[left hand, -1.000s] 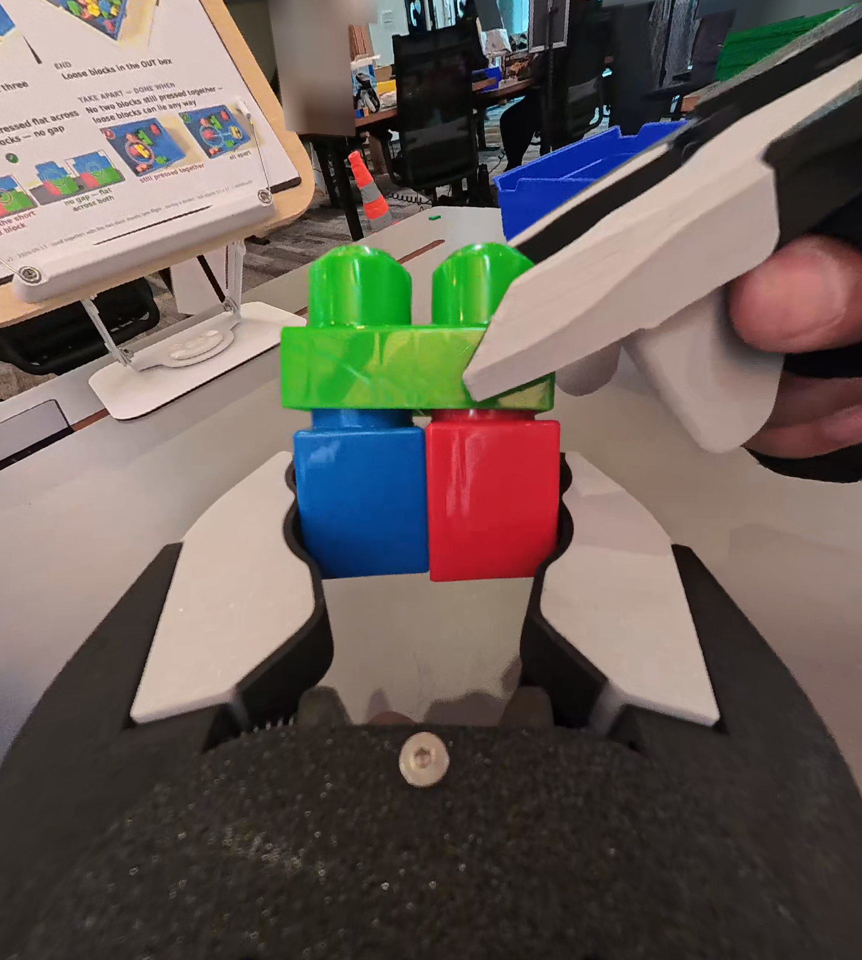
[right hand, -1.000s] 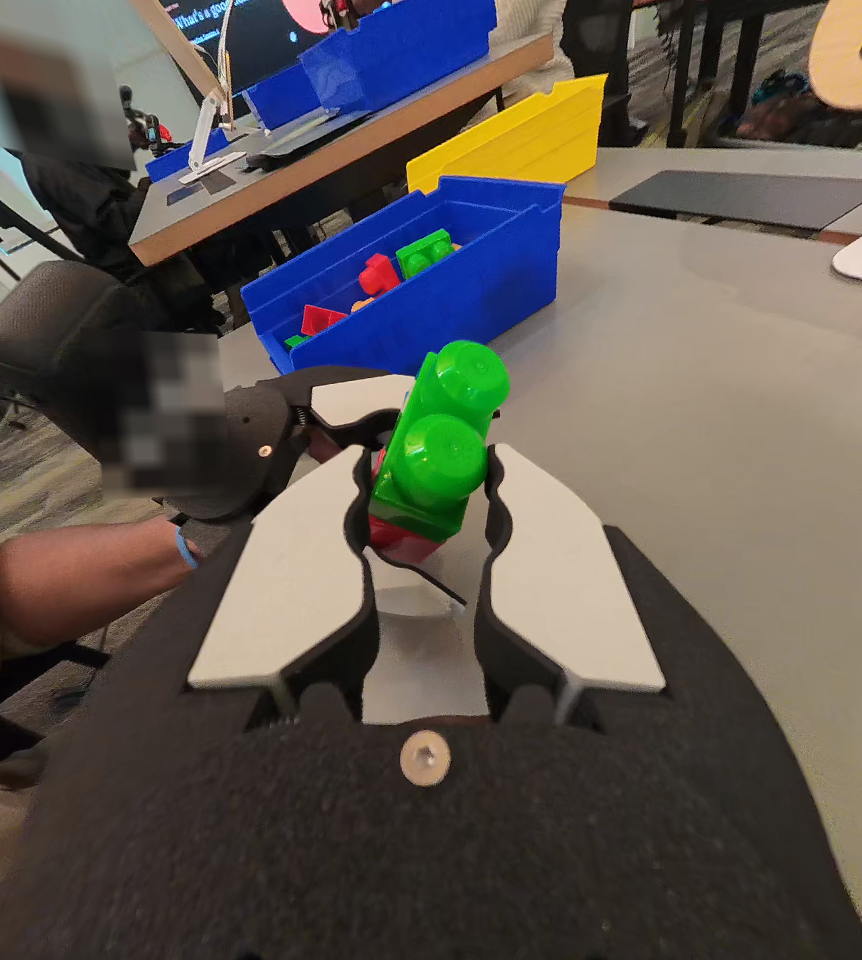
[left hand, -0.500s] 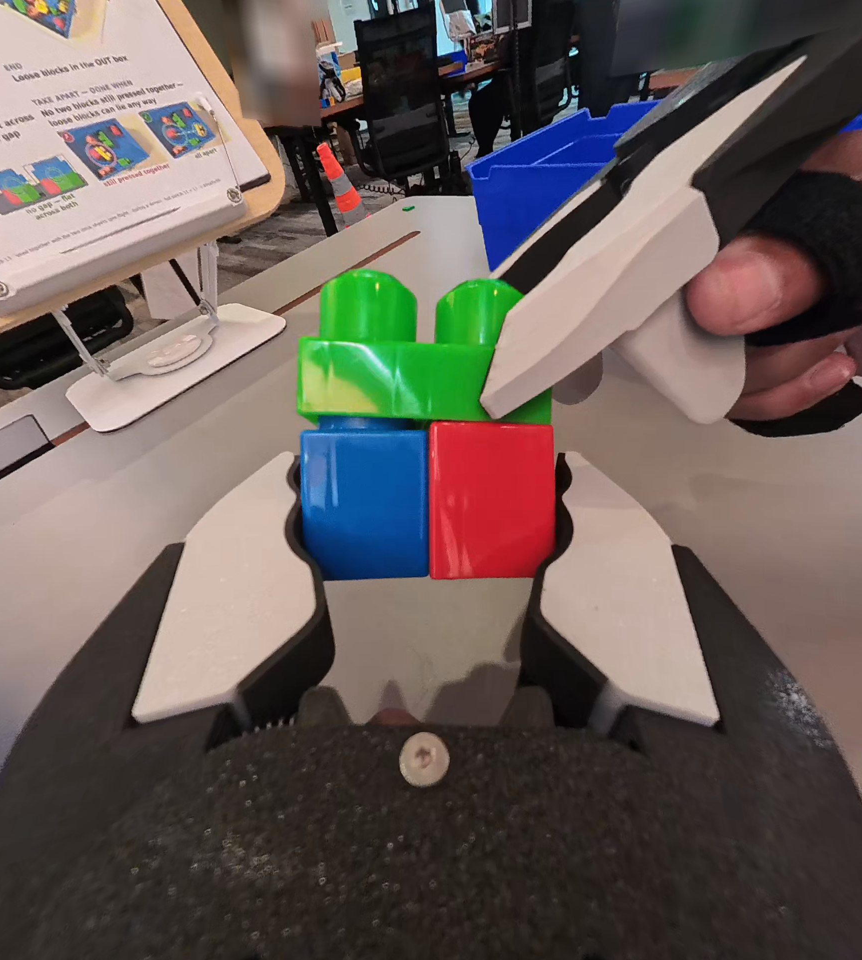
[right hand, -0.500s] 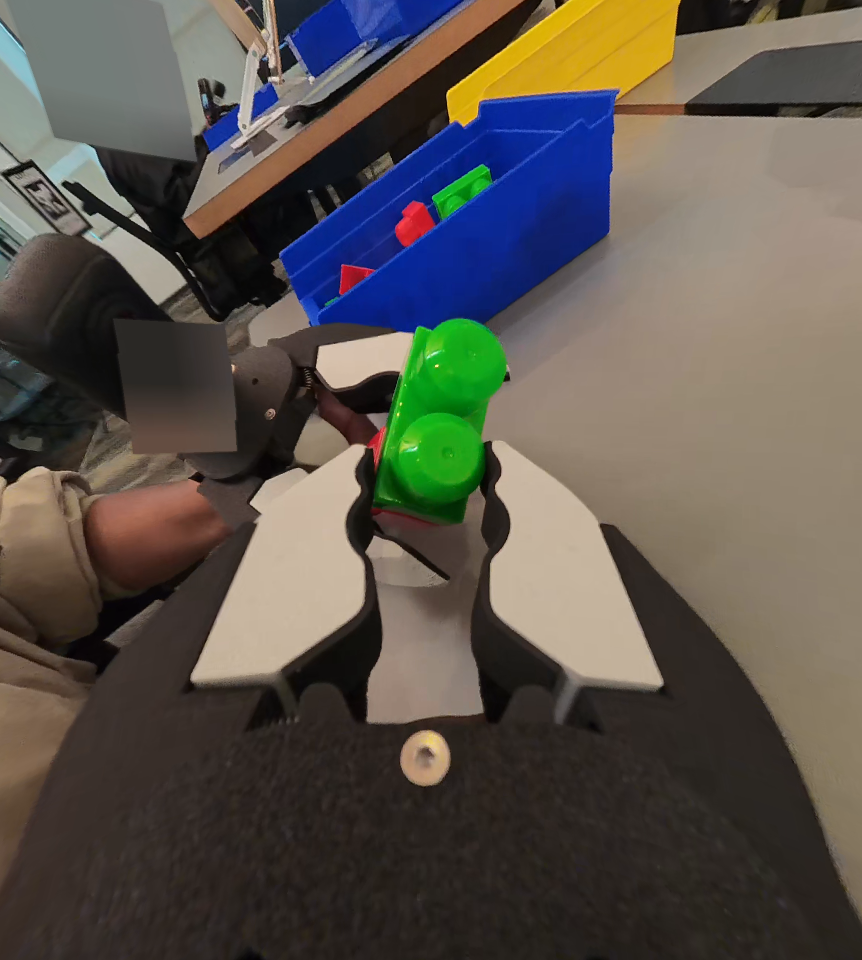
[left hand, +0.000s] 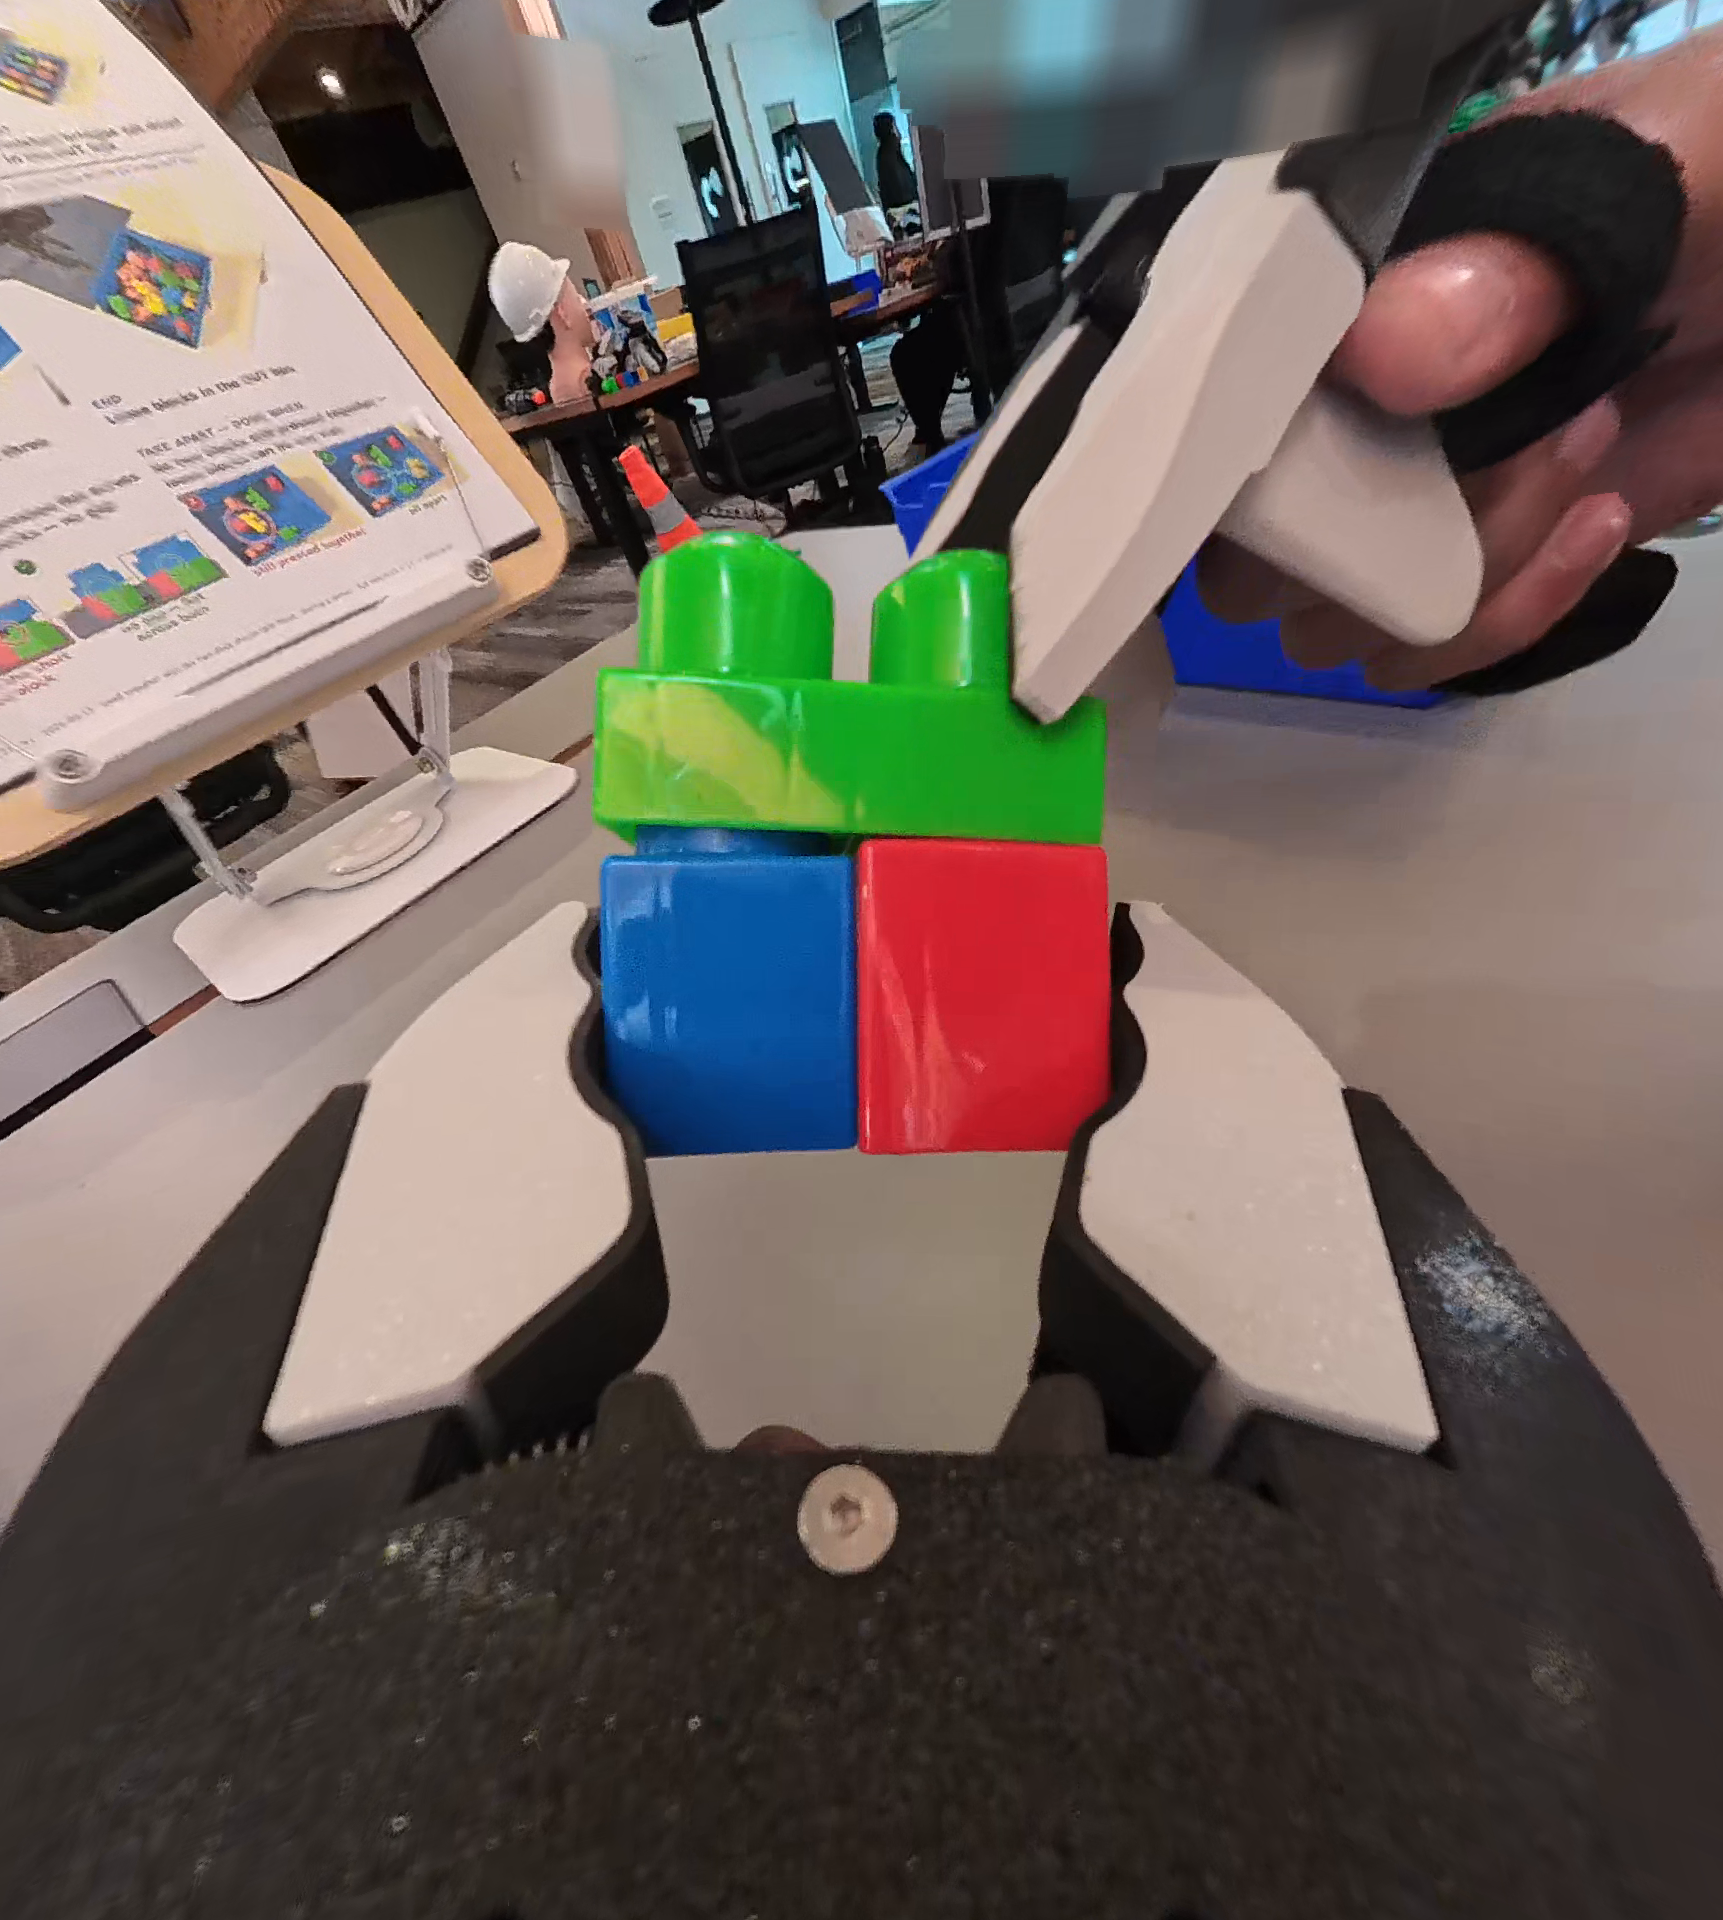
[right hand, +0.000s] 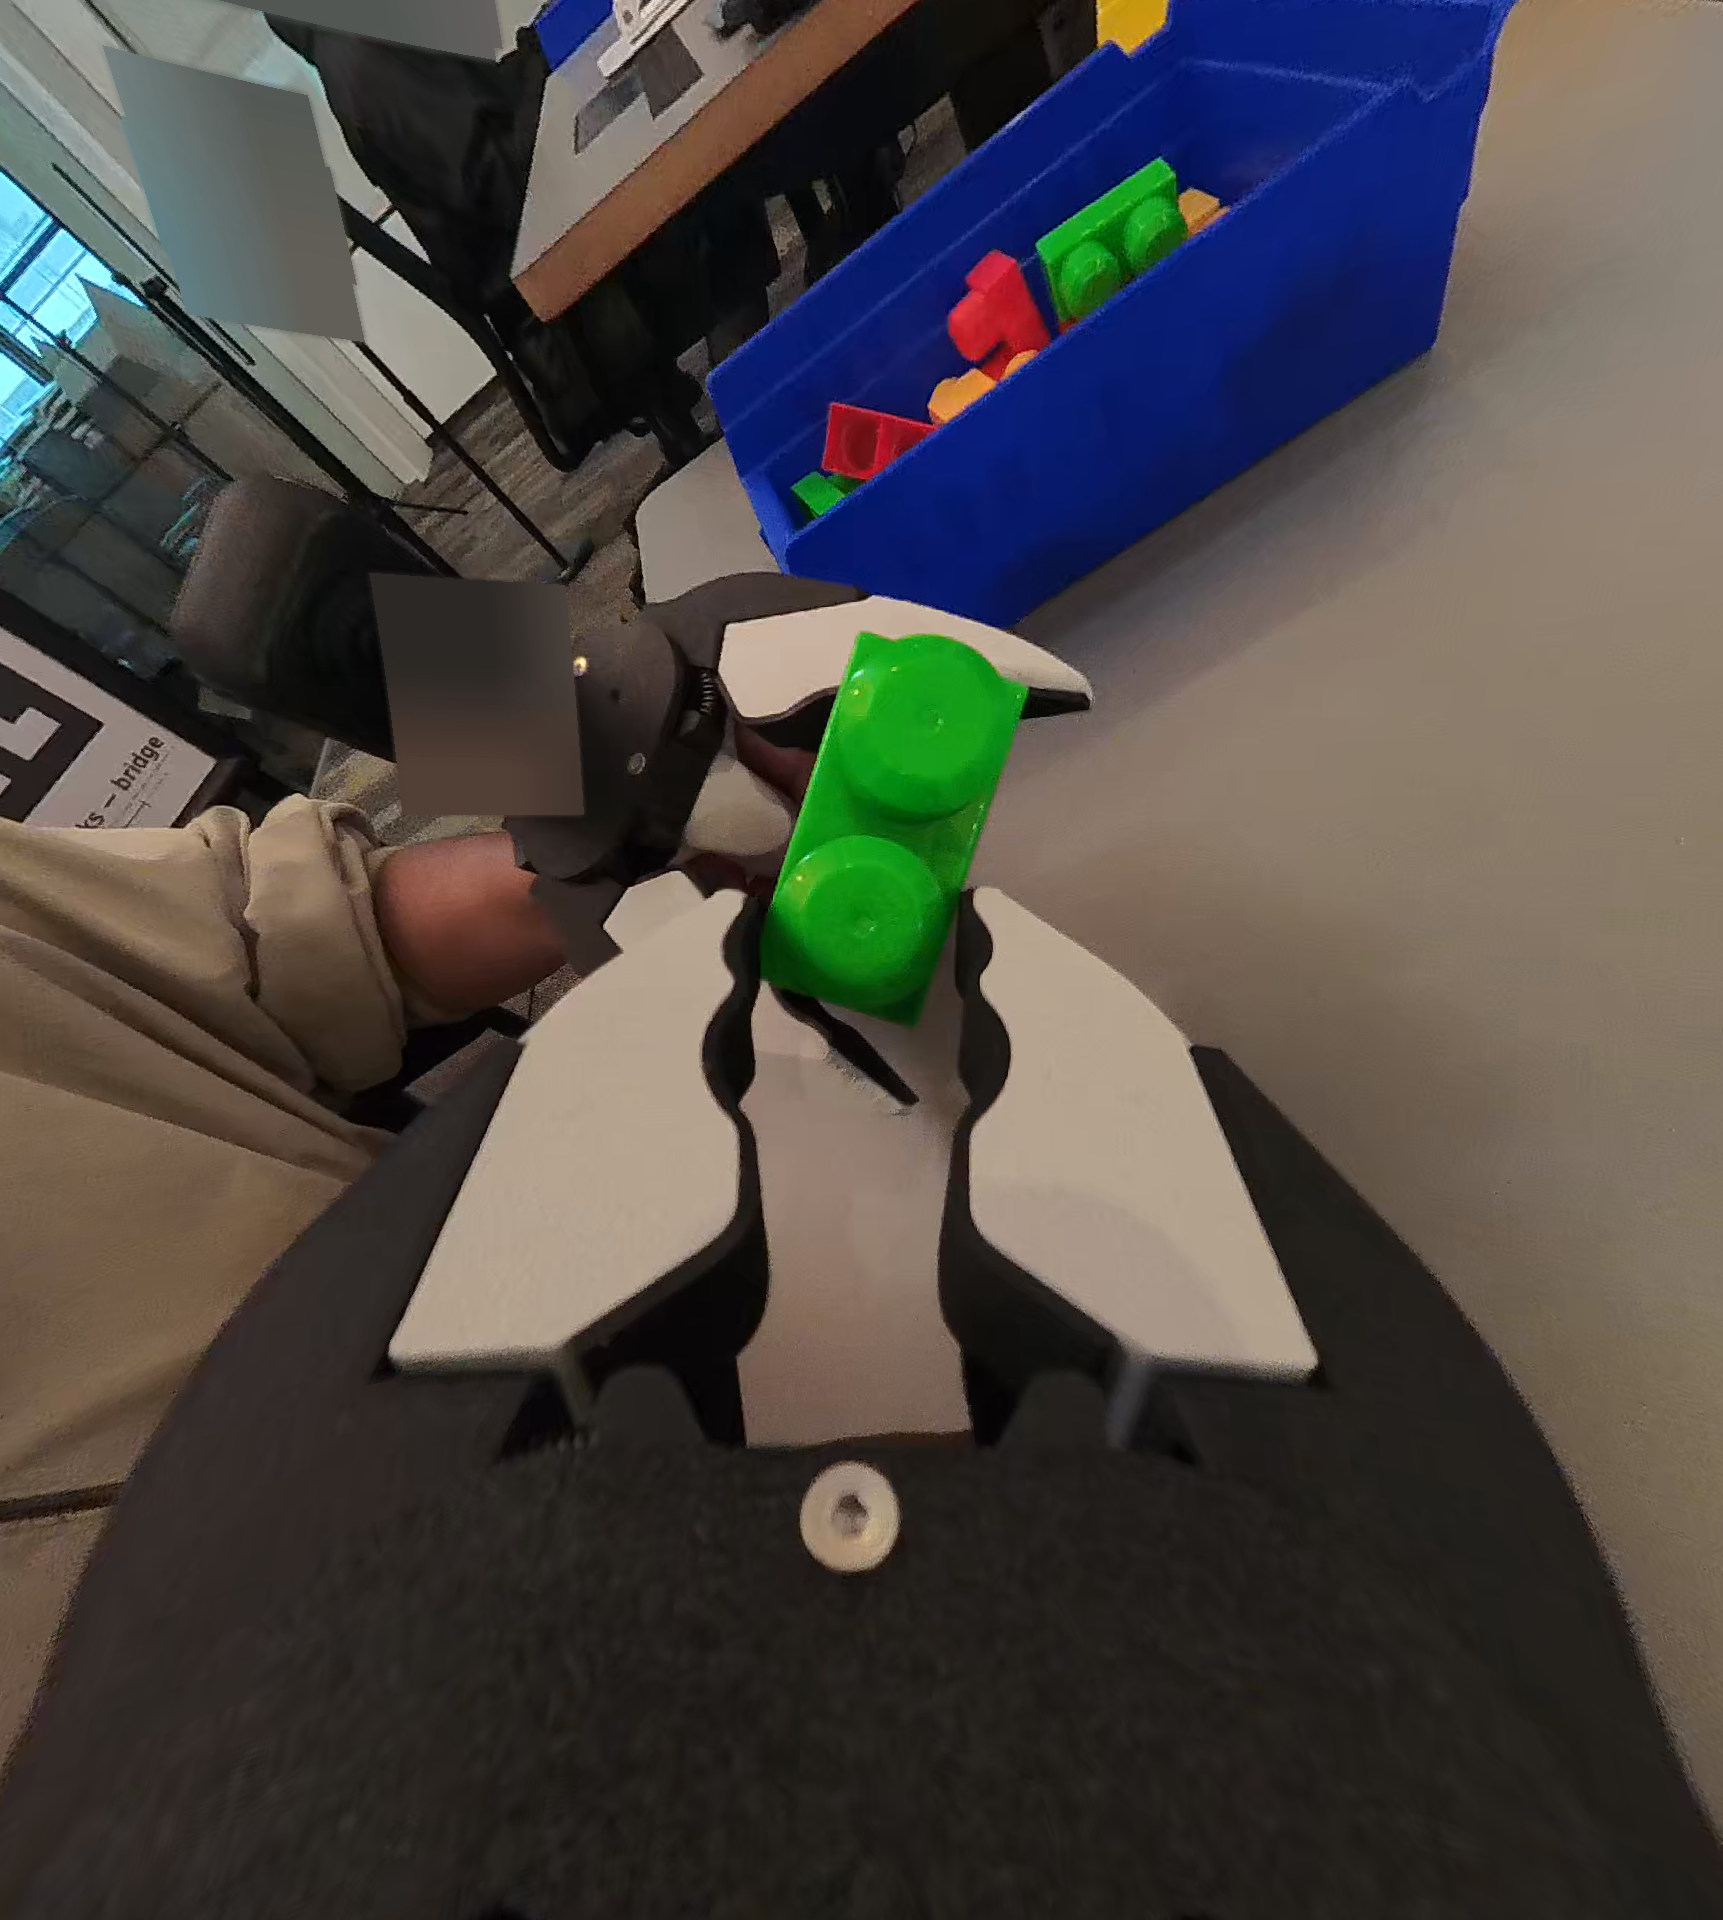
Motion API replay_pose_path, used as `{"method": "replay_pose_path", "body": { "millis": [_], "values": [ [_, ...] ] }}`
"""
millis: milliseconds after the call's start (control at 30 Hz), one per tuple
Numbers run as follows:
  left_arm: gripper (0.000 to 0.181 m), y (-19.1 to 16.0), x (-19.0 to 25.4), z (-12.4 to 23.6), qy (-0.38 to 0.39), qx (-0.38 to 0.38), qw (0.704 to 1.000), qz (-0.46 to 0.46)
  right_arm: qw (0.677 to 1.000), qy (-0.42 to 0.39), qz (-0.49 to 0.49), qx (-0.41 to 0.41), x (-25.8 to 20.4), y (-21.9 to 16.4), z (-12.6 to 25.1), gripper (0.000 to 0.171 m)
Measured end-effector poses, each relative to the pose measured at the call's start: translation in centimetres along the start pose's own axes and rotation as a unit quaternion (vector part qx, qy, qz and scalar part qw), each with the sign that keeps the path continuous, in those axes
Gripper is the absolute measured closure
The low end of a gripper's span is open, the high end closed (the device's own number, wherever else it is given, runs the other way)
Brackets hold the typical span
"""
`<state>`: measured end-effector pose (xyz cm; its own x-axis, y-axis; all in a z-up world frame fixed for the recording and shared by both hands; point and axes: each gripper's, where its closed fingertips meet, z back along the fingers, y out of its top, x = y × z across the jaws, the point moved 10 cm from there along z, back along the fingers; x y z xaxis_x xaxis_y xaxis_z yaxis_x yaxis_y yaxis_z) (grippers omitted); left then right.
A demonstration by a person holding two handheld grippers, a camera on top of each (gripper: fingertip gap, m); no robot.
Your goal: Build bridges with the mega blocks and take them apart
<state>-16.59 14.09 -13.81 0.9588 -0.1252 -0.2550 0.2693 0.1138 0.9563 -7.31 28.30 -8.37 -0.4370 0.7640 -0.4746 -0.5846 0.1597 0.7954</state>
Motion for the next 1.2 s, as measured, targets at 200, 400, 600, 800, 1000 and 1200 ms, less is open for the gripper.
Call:
{"method": "replay_pose_path", "body": {
  "millis": [200,400,600,800,1000,1200],
  "values": [
    [0.092,-0.2,-0.5,0.6,0.020,-0.002,0.999,-0.025,1.000,-0.004,0.020,0.021,-0.2,2.3,2.7,0.171],
    [0.092,0.2,0.3,0.6,0.016,0.006,0.999,-0.051,0.998,-0.019,0.036,-0.041,-0.4,3.4,1.9,0.171],
    [0.092,0.3,0.5,0.5,-0.005,0.006,0.999,-0.039,0.998,-0.012,0.036,-0.059,-0.4,3.3,1.2,0.171],
    [0.092,0.0,0.5,0.4,-0.014,0.007,0.999,-0.030,0.997,-0.016,0.034,-0.069,-0.2,3.2,1.0,0.171],
    [0.092,0.1,0.5,0.7,-0.032,0.009,0.999,-0.031,0.995,-0.022,0.040,-0.093,-0.1,3.2,1.0,0.171],
    [0.092,-0.2,0.6,0.6,-0.038,0.006,0.999,-0.034,0.995,-0.014,0.037,-0.091,0.3,2.7,0.9,0.171]
  ]
}}
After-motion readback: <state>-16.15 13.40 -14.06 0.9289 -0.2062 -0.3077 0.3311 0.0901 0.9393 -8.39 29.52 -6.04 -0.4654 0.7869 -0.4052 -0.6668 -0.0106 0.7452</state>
